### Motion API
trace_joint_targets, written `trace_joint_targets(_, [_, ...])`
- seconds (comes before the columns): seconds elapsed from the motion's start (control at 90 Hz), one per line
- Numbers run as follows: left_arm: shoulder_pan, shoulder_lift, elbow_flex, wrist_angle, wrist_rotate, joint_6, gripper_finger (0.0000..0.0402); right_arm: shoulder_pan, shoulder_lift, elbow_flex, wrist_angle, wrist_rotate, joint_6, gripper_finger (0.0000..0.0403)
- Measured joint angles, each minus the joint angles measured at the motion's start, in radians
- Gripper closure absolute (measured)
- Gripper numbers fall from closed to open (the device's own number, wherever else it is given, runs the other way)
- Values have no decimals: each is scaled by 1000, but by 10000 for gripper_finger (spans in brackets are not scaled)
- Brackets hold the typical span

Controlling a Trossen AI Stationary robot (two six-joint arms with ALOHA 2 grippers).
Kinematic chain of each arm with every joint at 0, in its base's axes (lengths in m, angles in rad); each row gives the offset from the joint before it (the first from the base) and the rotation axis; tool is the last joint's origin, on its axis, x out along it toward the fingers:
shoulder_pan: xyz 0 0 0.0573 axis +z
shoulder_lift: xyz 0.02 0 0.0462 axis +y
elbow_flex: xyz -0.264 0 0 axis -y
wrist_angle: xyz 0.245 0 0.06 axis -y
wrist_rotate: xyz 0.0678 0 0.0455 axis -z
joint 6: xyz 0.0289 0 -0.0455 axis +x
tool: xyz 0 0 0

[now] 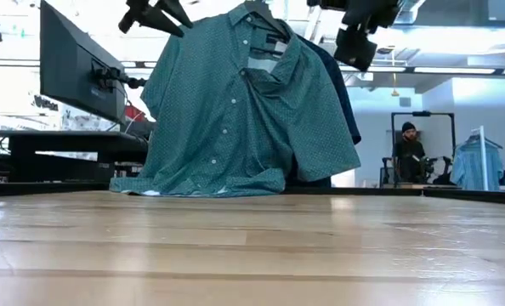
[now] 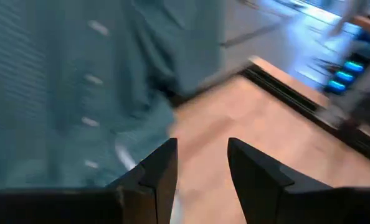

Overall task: Hang clothes
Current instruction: Hang the green polo shirt on the rack

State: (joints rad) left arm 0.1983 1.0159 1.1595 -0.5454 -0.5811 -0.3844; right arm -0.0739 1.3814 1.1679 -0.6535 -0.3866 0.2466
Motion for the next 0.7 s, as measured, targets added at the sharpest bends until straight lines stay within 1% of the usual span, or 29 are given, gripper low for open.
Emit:
trace_joint_targets(0.1, [103,-1,46,-48,-53,77,279,-28,27,0,34,0,0,184])
trace_joint_targets(0.222, [254,0,57,-55,-47,154,279,-88,64,0,110,0,-13,184])
trace_joint_targets(0.256, [300,0,57,-57,-20,180,279,-109,75,0,136,0,-5,184])
trace_joint_targets(0.356, [449,3,55,-64,127,287,279,-173,104,0,215,0,38,184])
trace_joint_targets(0.411, [519,18,55,-46,176,348,279,-210,116,0,255,0,60,184])
trace_joint_targets(0.589, [727,93,53,21,280,505,279,-325,131,0,342,-2,123,184])
trace_joint_targets(0.7, [818,145,53,75,326,525,279,-382,125,8,348,-4,148,184])
